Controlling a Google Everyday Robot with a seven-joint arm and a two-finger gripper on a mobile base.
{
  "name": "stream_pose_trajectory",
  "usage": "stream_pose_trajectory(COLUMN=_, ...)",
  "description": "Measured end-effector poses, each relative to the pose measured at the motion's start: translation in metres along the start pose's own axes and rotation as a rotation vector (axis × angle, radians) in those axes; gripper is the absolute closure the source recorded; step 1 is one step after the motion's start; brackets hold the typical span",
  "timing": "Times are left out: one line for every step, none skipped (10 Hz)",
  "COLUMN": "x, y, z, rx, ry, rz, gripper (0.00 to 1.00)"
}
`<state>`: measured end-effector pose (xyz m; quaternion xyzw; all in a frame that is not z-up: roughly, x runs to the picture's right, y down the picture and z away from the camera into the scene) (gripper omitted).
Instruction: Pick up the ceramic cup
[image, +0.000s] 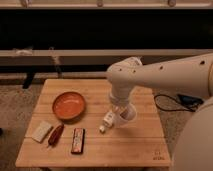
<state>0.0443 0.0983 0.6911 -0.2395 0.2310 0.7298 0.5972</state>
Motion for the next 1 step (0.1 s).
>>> stream_pose_trajectory(x=-0.002, y=0.0043, z=-0.0016, rx=-0.008, ry=0.001, rz=-0.014, gripper=1.0)
